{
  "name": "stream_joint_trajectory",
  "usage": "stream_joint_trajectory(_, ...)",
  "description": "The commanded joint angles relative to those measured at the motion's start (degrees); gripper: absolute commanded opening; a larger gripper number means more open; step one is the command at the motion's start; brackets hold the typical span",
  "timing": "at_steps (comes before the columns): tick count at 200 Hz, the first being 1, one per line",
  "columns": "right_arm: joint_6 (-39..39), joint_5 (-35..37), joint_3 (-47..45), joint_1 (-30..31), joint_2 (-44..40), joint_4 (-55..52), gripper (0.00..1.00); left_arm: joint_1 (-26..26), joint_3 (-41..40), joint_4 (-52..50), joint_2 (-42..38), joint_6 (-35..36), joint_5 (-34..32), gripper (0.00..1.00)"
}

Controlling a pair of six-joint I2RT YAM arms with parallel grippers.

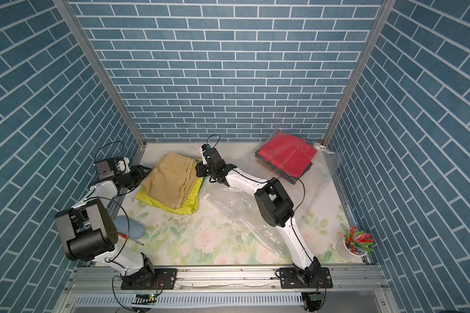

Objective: Take the trousers out of the vacuum bag
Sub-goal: Place the trousers at the center of the board.

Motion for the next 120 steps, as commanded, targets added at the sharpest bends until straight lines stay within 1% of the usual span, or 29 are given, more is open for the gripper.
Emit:
stream_joint_trajectory(1,-1.7,2.4,-0.9,-2.7,-4.1,3.4,0.0,-0.6,0.0,-2.4,-0.5,1.2,-0.7,0.56)
stream_joint_trajectory(61,-1.6,-0.7,1.1,-3.4,-1.0,2.2,0.0,-0.6,0.8,-8.8,1.7,2.5,-10.7,0.56)
stream_joint_trajectory(71,-1.3,-1.0,1.2,-3.4,-0.4,2.3,0.05,-0.6,1.1,-9.5,2.0,2.4,-12.3,0.58)
stream_joint_trajectory(90,-1.0,-1.0,1.5,-3.4,0.1,2.0,0.15,-0.6,1.3,-8.6,1.2,2.2,-13.0,0.74)
stream_joint_trajectory(103,-1.3,-0.2,1.6,-3.5,0.0,0.9,0.23,-0.6,1.3,-7.8,-0.4,2.1,-13.6,0.82)
stream_joint_trajectory(120,-2.6,2.0,2.0,-3.6,-0.7,-1.4,0.4,-0.6,1.1,-6.1,-3.5,2.1,-14.7,0.93)
